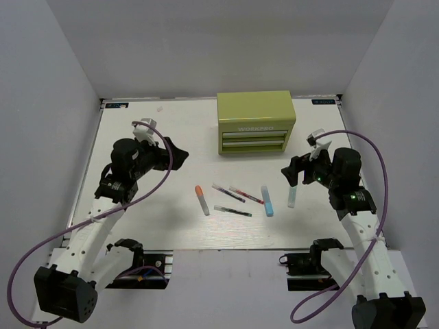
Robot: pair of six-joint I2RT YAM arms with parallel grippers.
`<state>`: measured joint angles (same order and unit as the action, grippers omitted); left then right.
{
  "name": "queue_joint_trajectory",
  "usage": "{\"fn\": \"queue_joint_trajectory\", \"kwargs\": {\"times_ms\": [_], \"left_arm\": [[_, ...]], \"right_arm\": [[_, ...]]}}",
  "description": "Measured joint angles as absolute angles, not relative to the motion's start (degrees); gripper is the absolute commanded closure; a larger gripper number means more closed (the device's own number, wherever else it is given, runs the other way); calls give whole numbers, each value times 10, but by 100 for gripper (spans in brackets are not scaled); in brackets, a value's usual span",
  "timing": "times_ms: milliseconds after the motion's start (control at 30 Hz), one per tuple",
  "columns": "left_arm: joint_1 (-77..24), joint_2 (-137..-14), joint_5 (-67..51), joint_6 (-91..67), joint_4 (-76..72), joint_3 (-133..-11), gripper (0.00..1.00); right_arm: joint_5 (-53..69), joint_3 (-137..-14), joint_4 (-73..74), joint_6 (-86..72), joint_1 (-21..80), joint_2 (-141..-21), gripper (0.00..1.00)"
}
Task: Sort the stationery into containers
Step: Open the drawer
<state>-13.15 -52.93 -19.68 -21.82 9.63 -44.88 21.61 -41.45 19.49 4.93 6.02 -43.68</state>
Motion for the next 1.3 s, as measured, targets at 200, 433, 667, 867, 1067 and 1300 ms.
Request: {"fn": "queue_joint_trajectory", "kwargs": {"times_ms": [200,433,667,867,1067,1300], "left_arm": [[-211,-526,-126,-159,137,-442,1],[-286,-532,-68,-120,163,-442,1],[-292,-552,-117,-137,98,-442,1],[-297,-561,-121,-143,74,-436,3],[-298,-545,-122,-151,65,-426,3],[-298,-555,-129,-164,57,-426,3]], "right_arm": [[239,-414,200,138,60,-422,10],[197,-413,233,297,61,-441,10],[217,-375,250,440,60,-396,12],[323,-274,204,553,61,-337,61],[319,-235,75,598,71,-430,66],[193,-156,-147,688,129,-535,53]]}}
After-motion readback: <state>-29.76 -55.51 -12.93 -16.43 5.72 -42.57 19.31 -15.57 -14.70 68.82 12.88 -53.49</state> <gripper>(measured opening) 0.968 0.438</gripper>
